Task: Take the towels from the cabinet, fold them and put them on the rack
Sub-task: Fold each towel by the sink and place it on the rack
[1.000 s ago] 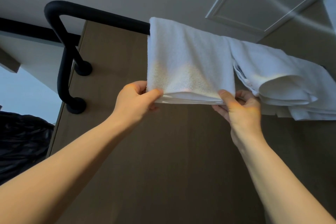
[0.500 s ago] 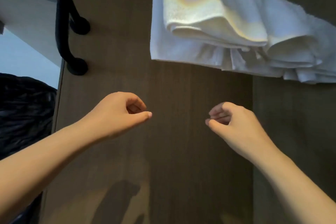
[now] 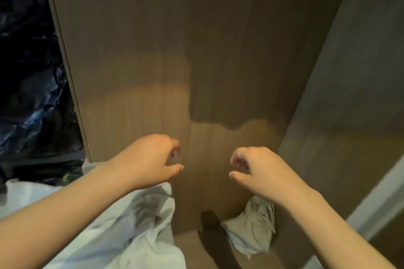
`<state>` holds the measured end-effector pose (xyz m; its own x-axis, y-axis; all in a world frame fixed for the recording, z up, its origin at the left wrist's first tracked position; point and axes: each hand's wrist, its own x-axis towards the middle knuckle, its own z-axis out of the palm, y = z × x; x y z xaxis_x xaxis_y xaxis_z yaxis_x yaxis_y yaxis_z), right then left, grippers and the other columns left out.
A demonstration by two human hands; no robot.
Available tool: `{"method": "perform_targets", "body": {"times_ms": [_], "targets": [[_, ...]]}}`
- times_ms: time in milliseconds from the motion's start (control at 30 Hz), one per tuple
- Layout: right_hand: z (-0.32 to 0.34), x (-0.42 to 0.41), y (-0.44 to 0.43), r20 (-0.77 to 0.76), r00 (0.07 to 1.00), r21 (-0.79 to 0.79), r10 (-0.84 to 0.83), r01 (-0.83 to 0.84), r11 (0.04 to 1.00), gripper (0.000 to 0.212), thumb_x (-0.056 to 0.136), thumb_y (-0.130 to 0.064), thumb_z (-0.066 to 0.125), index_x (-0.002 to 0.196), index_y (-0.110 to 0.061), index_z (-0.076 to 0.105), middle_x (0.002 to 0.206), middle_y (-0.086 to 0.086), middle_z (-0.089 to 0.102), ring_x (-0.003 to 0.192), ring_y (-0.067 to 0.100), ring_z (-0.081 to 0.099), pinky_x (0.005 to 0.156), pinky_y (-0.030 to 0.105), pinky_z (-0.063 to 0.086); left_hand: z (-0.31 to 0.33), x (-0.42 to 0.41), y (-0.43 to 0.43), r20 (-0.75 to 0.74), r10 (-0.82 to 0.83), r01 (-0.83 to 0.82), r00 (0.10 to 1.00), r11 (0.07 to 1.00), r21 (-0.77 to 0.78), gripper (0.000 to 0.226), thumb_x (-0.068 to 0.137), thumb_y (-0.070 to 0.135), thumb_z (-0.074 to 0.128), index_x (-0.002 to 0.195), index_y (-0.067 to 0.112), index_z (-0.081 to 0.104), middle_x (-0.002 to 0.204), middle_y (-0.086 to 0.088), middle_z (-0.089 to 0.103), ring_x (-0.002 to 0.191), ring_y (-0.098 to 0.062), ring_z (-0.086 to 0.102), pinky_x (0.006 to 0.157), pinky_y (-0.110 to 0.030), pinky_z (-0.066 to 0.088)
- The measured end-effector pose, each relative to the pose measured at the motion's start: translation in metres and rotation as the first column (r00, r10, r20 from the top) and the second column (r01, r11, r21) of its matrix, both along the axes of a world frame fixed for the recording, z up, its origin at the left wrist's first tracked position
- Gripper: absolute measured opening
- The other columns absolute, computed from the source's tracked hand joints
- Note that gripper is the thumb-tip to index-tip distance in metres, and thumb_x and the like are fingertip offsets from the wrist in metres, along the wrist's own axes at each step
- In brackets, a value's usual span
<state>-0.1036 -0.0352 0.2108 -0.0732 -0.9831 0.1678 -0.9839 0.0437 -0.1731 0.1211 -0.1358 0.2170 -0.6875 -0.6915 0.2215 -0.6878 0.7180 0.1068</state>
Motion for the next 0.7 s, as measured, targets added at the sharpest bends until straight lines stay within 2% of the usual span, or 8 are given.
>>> {"method": "perform_targets", "body": {"times_ms": [100,233,400,500,567,600,667,700], "targets": [[-0.040,0.000,0.013,-0.010,1.000,0.086,0.014,-0.013,0.996,0.025,0.090,-0.041,0.064,0.112,-0.031,0.060,0.099,-0.012,0.060,0.094,0.010,0.058,0.072,0.022,0.041,-0.049,-0.003,0.020,0.060,0.037,-0.042,0.997,0.996,0.080,0.032,0.089,0.047,0.056,0.111,0.024,0.061,0.111,0.006,0.063,0.103,-0.013,0.058,0.087,-0.029,0.046],[-0.085,0.001,0.028,0.013,0.997,0.222,0.082,-0.083,0.972,0.024,0.091,-0.040,0.063,0.112,-0.029,0.059,0.105,-0.009,0.063,0.102,0.014,0.058,0.079,0.029,0.047,-0.105,0.001,0.053,0.061,0.123,-0.134,0.990,0.965,0.224,0.032,0.087,0.049,0.057,0.111,0.029,0.063,0.108,0.009,0.065,0.097,-0.011,0.059,0.083,-0.025,0.049],[-0.132,0.013,0.041,0.081,0.984,0.342,0.159,-0.177,0.923,0.019,0.090,-0.038,0.064,0.105,-0.028,0.057,0.101,-0.009,0.060,0.097,0.013,0.058,0.075,0.027,0.045,-0.161,0.012,0.101,0.066,0.269,-0.274,0.961,0.889,0.367,0.034,0.086,0.049,0.057,0.114,0.031,0.062,0.109,0.011,0.066,0.096,-0.009,0.060,0.083,-0.022,0.049],[-0.152,0.028,0.043,0.135,0.980,0.371,0.143,-0.184,0.910,0.016,0.089,-0.036,0.066,0.100,-0.031,0.055,0.098,-0.011,0.059,0.091,0.009,0.057,0.076,0.024,0.047,-0.186,0.031,0.127,0.074,0.367,-0.363,0.927,0.833,0.418,0.032,0.087,0.048,0.056,0.114,0.031,0.060,0.110,0.010,0.063,0.096,-0.009,0.057,0.079,-0.021,0.042],[-0.161,0.038,0.044,0.163,0.980,0.379,0.110,-0.166,0.910,0.017,0.089,-0.035,0.066,0.104,-0.034,0.057,0.099,-0.012,0.060,0.090,0.006,0.057,0.080,0.025,0.051,-0.198,0.045,0.142,0.127,0.401,-0.415,0.907,0.808,0.417,0.031,0.089,0.044,0.059,0.115,0.027,0.060,0.111,0.006,0.062,0.099,-0.013,0.057,0.079,-0.022,0.040],[-0.166,0.042,0.043,0.170,0.980,0.381,0.103,-0.162,0.910,0.018,0.090,-0.034,0.066,0.106,-0.034,0.058,0.098,-0.012,0.059,0.089,0.005,0.056,0.080,0.024,0.051,-0.202,0.052,0.148,0.131,0.423,-0.437,0.897,0.800,0.410,0.030,0.088,0.039,0.064,0.112,0.022,0.063,0.108,0.002,0.064,0.097,-0.017,0.060,0.081,-0.025,0.044],[-0.172,0.053,0.042,0.177,0.979,0.391,0.097,-0.160,0.906,0.017,0.090,-0.034,0.065,0.105,-0.035,0.058,0.095,-0.014,0.056,0.086,0.003,0.054,0.076,0.021,0.050,-0.209,0.067,0.154,0.043,0.488,-0.456,0.872,0.778,0.432,0.027,0.080,0.027,0.077,0.101,0.011,0.069,0.096,-0.007,0.068,0.086,-0.026,0.066,0.078,-0.033,0.053],[-0.175,0.059,0.040,0.180,0.979,0.398,0.101,-0.166,0.902,0.014,0.090,-0.034,0.064,0.101,-0.035,0.057,0.093,-0.014,0.056,0.083,0.002,0.054,0.073,0.021,0.049,-0.209,0.075,0.156,0.033,0.519,-0.476,0.854,0.755,0.451,0.026,0.081,0.026,0.076,0.101,0.012,0.070,0.095,-0.006,0.068,0.086,-0.024,0.066,0.079,-0.034,0.054]]}}
